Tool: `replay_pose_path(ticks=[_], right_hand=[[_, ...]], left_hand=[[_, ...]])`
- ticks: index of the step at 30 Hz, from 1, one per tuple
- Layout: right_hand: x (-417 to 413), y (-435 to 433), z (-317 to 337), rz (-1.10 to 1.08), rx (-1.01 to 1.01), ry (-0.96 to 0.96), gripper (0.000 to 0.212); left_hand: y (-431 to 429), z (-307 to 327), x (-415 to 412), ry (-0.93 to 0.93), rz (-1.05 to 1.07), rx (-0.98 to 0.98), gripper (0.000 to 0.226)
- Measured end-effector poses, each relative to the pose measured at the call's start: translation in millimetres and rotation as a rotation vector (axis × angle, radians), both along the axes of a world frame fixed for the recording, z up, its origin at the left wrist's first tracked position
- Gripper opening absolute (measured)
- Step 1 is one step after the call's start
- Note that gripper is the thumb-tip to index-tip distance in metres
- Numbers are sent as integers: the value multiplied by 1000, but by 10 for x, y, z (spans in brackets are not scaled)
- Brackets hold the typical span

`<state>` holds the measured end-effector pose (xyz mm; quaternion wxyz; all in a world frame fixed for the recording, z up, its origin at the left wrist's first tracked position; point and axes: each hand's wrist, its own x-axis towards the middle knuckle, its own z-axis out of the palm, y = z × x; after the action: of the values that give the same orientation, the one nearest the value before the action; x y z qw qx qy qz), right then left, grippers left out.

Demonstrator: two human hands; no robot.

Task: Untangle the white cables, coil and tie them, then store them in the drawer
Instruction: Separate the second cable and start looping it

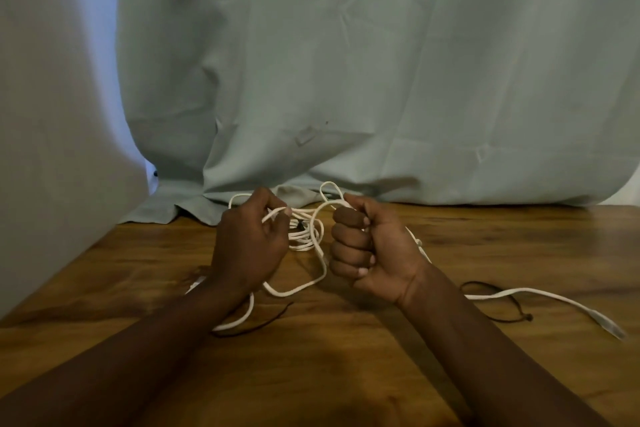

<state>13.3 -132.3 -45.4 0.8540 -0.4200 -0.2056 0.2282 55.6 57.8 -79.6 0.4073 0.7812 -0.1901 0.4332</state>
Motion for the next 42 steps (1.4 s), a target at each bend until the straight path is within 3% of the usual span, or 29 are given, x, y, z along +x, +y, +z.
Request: replay_pose_path(ticks=[4, 8, 14, 16, 20, 23, 25, 28, 31, 34, 36, 38, 40, 42], right_hand=[[21, 7, 17, -74, 129, -30, 47], [85, -117, 39, -412, 211, -20, 54], [114, -45, 9, -613, 191, -62, 47], [100, 6, 11, -715, 42, -148, 47], [37, 52, -91, -1029, -594, -533, 40], [-6, 76, -169, -1063, -727, -597, 31], [-13, 98, -174, -1040, -775, -633, 37], [20, 88, -178, -1058, -992, -915, 46], [57, 92, -170, -1063, -1126, -1055, 54], [50, 145, -149, -1020, -1242, -1076, 69], [45, 154, -163, -971, -1297, -1011, 78], [23, 172, -188, -867, -1203, -896, 77], [-63, 245, -172, -727, -971, -746, 73], [-121, 301, -155, -604, -705, -549, 67]], left_hand=[[-64, 16, -89, -63, -59, 193, 11], [-159, 41, -213, -53, -153, 203, 9], [-305, 71, -382, 68, -303, 239, 18], [-344, 68, -435, 263, -437, 177, 25], [-367, 131, -448, 837, -759, -182, 29], [-337, 186, -486, 982, -736, -121, 28], [-339, 200, -553, 958, -716, -35, 25], [-295, 277, -570, 830, -675, -23, 21], [-151, 405, -501, 764, -683, 0, 23], [-9, 449, -447, 368, -458, 337, 18], [49, 463, -423, 136, -307, 423, 28], [92, 483, -383, 104, -320, 420, 47], [91, 486, -352, 135, -362, 481, 64], [91, 435, -349, 230, -482, 488, 56]])
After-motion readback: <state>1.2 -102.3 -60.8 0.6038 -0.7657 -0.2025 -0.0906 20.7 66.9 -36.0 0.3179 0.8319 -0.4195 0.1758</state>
